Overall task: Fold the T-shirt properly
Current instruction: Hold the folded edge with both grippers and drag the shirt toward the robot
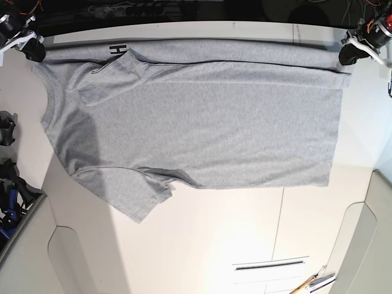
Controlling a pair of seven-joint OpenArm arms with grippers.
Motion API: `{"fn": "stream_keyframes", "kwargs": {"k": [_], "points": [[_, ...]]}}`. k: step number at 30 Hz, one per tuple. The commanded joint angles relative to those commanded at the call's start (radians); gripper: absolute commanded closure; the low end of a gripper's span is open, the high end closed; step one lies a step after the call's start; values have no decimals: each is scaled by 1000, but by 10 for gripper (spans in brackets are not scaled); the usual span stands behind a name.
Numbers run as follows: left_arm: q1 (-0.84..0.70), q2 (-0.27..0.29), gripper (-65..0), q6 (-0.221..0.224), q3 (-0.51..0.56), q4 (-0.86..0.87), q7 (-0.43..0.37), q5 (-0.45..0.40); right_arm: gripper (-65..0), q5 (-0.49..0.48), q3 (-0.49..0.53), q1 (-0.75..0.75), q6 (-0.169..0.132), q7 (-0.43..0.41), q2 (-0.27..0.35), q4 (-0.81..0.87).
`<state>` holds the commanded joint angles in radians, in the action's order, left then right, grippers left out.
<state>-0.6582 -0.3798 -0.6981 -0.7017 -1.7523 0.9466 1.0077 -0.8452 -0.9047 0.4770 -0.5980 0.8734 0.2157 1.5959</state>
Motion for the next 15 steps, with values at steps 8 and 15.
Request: {"fn": "stream_keyframes", "kwargs": {"k": [8,15], "points": [[-9,31,-62,0,0,0,-8,5,-40,-1,0,-6,0,-2,0,0],[-9,31,-147,0,-52,0,-7,17,-131,-34,-14,-21,11,-5,40,0]]}}
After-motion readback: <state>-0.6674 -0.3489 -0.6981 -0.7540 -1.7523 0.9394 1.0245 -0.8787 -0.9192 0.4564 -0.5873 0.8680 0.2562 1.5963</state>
